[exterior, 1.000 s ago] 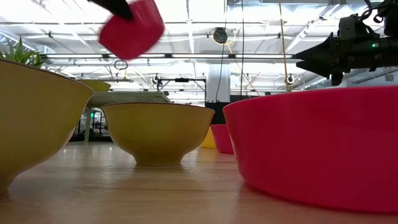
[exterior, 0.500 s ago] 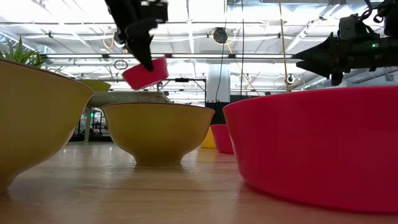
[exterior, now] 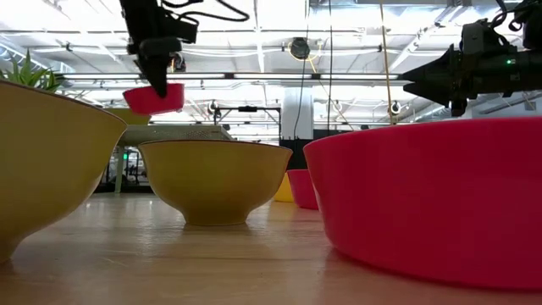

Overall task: Pick & Place Mini bowls
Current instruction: Put the red bowl on the shelf

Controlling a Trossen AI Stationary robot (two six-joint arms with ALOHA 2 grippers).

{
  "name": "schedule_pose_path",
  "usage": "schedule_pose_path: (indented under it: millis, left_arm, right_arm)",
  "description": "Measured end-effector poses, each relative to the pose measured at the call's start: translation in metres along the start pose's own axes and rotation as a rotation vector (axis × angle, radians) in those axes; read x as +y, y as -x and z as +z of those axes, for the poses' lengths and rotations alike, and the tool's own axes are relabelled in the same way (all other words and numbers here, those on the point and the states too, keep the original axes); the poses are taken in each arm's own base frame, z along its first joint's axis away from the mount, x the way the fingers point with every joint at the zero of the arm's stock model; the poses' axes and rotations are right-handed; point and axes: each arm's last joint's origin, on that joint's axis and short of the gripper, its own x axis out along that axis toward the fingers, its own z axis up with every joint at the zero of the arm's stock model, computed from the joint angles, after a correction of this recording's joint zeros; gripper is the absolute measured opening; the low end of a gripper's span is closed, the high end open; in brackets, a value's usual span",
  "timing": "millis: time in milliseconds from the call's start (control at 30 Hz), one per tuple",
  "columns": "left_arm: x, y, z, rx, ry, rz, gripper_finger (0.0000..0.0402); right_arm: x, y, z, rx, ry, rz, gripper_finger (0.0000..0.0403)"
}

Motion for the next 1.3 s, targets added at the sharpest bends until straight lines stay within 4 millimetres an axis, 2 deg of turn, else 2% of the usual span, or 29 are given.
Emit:
schedule_pose_path:
  millis: [267, 400, 733, 1000, 1300]
  left_arm:
    - [0.019, -0.007, -0.002, 0.085, 0.059, 0.049, 0.0005]
    - [0.025, -0.011, -0.001, 0.099, 0.085, 0.045, 0.0018]
    - [0.031, -0.014, 0.000, 0.120, 0.088, 0.019, 0.0007]
    - [0.033, -0.015, 0.003, 0.100, 0.088, 0.016, 0.0022]
    - [0.030, -0.019, 0.007, 0.087, 0.067, 0.011, 0.0009]
  right_arm:
    - [0.000, 0.000, 0.000, -0.001, -0.001, 0.000, 0.0161]
    - [0.000, 0.000, 0.000, -0.001, -0.001, 0.000, 0.0160]
    - [0.000, 0.000, 0.000, -0.001, -0.001, 0.000, 0.0161]
    - [0.000, 0.000, 0.000, -0.001, -0.001, 0.000, 0.0160]
    - [0.000, 0.000, 0.000, -0.001, -0.001, 0.000, 0.0160]
